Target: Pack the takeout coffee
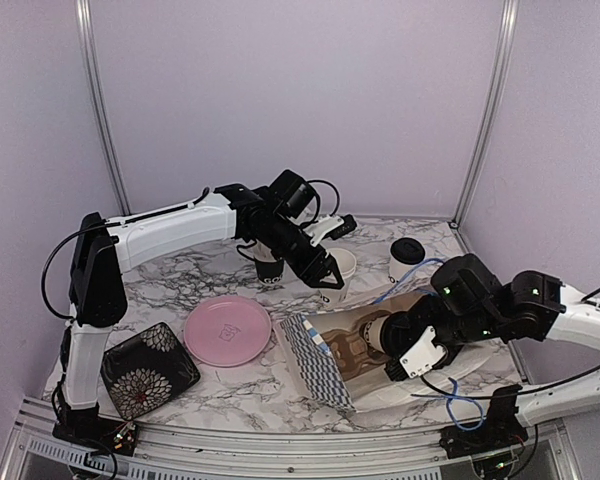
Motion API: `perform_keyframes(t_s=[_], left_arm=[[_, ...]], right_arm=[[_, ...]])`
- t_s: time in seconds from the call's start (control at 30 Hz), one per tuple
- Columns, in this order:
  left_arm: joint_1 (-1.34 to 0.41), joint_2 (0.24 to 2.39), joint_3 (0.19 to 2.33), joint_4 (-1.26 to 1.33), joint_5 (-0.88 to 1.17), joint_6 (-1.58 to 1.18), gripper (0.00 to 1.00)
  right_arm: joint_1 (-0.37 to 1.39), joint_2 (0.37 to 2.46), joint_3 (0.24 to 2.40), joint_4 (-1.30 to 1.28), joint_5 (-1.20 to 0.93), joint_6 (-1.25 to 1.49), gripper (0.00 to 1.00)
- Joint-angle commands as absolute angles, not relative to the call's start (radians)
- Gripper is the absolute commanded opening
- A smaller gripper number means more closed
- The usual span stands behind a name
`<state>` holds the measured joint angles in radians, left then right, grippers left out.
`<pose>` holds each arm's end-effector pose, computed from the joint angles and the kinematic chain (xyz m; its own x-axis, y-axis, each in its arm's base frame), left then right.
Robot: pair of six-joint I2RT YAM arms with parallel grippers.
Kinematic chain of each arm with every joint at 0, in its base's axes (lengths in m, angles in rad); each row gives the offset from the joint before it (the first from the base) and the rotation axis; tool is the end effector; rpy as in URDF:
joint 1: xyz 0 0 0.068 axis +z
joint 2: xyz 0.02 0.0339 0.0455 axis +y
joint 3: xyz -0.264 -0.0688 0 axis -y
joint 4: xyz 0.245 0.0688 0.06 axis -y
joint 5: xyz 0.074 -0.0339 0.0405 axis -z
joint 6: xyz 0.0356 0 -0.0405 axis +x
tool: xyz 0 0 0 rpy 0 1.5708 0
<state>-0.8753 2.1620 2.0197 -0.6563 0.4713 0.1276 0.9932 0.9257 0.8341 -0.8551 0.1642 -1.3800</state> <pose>0.3028 -0.3880 0.2816 -0.3424 0.5872 -0.7334 0.9382 0.2550 -0.2338 0.1001 0.1430 0.2732 0.6763 -0.7364 0.0194 -0.5819 -0.5502 -0.5989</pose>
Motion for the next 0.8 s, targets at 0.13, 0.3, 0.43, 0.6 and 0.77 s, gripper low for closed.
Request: perform_keyframes(t_s=[0.13, 0.3, 0.43, 0.6, 0.77], left_arm=[[-0.854, 2.171, 2.003, -0.672, 0.492, 0.146, 0.60], [-0.839, 2.153, 1.982, -0.670, 0.492, 0.148, 0.60], [-0.820, 2.130, 1.968, -0.671, 0.493, 0.152, 0.60], [-0.794, 2.091, 1.948, -0.671, 0.477, 0.153, 0.60], [-0.762, 2.058, 1.923, -0.675, 0.490, 0.147, 0.61]], right_arm=[[1.002, 1.022, 0.903, -0.874, 0.144, -1.309, 0.48], [1.000, 1.101, 0.987, -0.927, 0.121, -1.262, 0.48], [0.991, 1.181, 1.083, -0.992, 0.078, -1.218, 0.47], [0.976, 1.283, 1.170, -1.054, 0.051, -1.163, 0.45], [0.966, 1.342, 1.206, -1.097, 0.038, -1.120, 0.45]])
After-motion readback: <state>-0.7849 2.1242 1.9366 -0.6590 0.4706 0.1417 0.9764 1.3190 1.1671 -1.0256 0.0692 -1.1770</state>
